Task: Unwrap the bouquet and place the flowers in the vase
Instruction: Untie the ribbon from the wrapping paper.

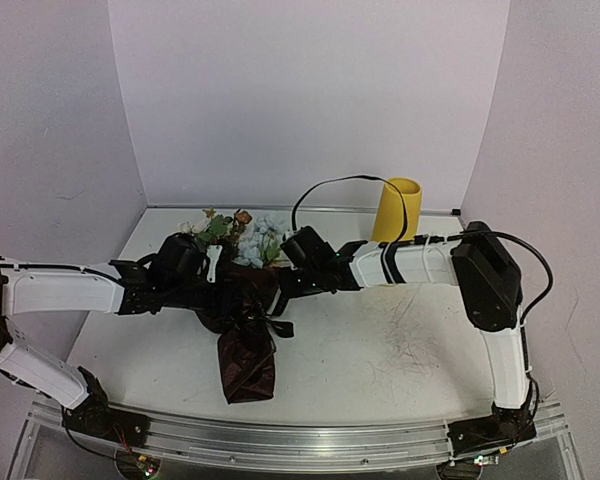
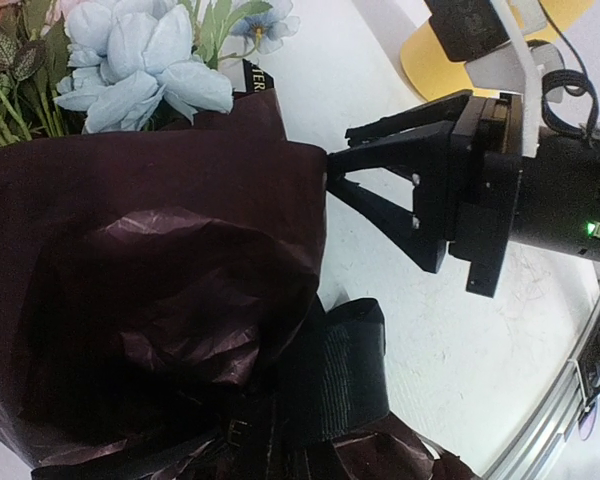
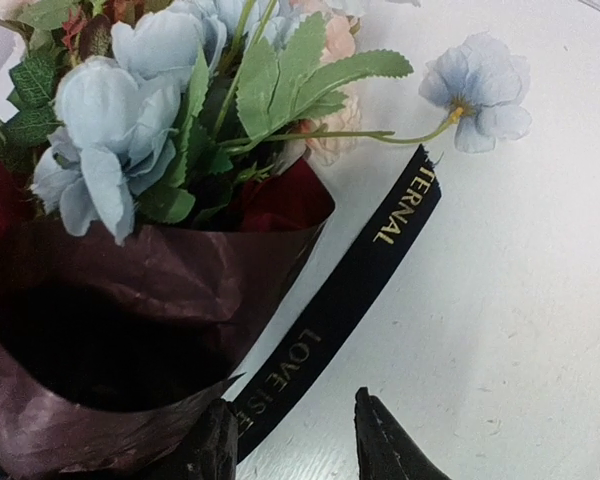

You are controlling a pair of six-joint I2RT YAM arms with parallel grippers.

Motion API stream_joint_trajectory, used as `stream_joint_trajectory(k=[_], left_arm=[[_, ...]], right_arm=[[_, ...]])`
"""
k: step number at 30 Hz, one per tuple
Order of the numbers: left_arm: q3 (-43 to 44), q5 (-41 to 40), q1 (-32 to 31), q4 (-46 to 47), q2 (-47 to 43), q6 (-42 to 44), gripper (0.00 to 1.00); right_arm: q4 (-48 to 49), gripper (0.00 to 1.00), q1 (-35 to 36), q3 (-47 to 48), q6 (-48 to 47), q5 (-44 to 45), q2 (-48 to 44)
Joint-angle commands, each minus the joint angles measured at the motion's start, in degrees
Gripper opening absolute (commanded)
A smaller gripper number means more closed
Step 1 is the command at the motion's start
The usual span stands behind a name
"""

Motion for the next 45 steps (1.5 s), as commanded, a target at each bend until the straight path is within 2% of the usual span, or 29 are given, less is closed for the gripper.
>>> stream_joint_trajectory(k=[1, 18, 38, 40, 43, 45], left_arm=[[-0.85, -1.10, -0.14, 3.05, -2.41, -1.47, 0.03], [-1.07, -0.89, -0.15, 4.65, -1.27, -2.64, 0.02], [-1.51, -2.36, -0.14, 4.84, -1.35, -2.56, 0.02], [-1.50, -2.35, -0.16, 4.84, -1.44, -2.70, 0.02], [-1.56, -2.36, -0.14, 4.90, -1.70, -2.85, 0.02], [-1.69, -2.36, -0.16, 4.88, -1.84, -2.88, 0.02]], right_arm=[[-3.84, 0.45, 0.35, 4.90, -3.62, 4.61, 2.72], [-5.61, 0.48, -0.02, 11.11, -5.11, 1.29, 10.97], [-6.65, 0.48, -0.86, 6.60, -8.35, 0.42, 9.89], [-6.65, 0.51, -0.97, 6.42, -8.55, -0.30, 10.06], [-6.83, 0.61, -0.96, 6.60, -8.51, -1.15, 10.57], [-6.99, 0.63, -0.94, 7.00, -8.62, -1.72, 10.99]])
